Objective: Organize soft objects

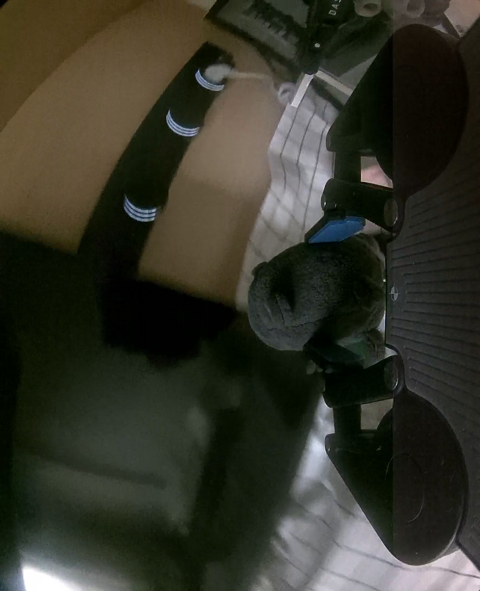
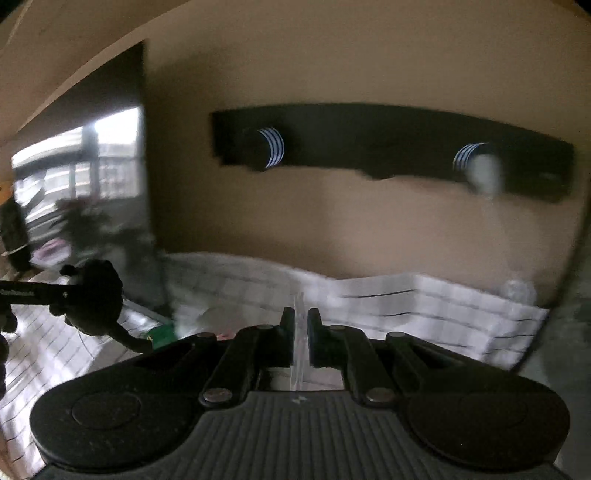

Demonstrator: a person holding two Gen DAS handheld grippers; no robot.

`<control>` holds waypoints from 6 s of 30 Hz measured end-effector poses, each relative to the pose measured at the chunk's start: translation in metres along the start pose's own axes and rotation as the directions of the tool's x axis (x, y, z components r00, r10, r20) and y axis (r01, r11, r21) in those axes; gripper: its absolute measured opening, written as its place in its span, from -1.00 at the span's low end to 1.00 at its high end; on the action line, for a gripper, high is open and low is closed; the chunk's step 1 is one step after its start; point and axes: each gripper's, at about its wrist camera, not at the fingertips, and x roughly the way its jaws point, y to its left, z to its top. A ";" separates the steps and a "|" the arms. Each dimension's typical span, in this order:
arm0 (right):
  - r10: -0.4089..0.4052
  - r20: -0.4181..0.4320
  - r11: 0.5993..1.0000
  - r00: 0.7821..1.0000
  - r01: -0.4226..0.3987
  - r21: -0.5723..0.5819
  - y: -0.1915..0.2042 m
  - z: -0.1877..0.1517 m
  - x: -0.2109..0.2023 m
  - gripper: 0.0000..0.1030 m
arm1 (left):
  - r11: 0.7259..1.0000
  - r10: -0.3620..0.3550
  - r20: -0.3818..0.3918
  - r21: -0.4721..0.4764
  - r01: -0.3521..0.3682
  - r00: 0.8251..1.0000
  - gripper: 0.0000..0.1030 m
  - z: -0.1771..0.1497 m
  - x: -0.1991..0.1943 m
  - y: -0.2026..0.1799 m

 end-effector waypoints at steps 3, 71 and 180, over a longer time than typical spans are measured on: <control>-0.060 0.003 0.997 0.998 0.060 0.046 -0.034 -0.004 -0.004 -0.87 | 0.997 -0.036 -0.027 0.067 0.038 0.999 0.21 0.012 0.025 -0.042; 0.007 -0.297 0.987 0.955 -0.055 -0.153 0.046 -0.204 -0.003 0.18 | 0.987 -0.039 -0.460 0.121 0.106 0.887 0.19 -0.210 0.031 -0.049; -0.150 -0.018 0.981 0.989 0.151 0.119 -0.114 -0.011 -0.031 -0.71 | 0.942 -0.277 -0.066 0.180 0.285 0.959 -0.81 -0.012 0.110 -0.161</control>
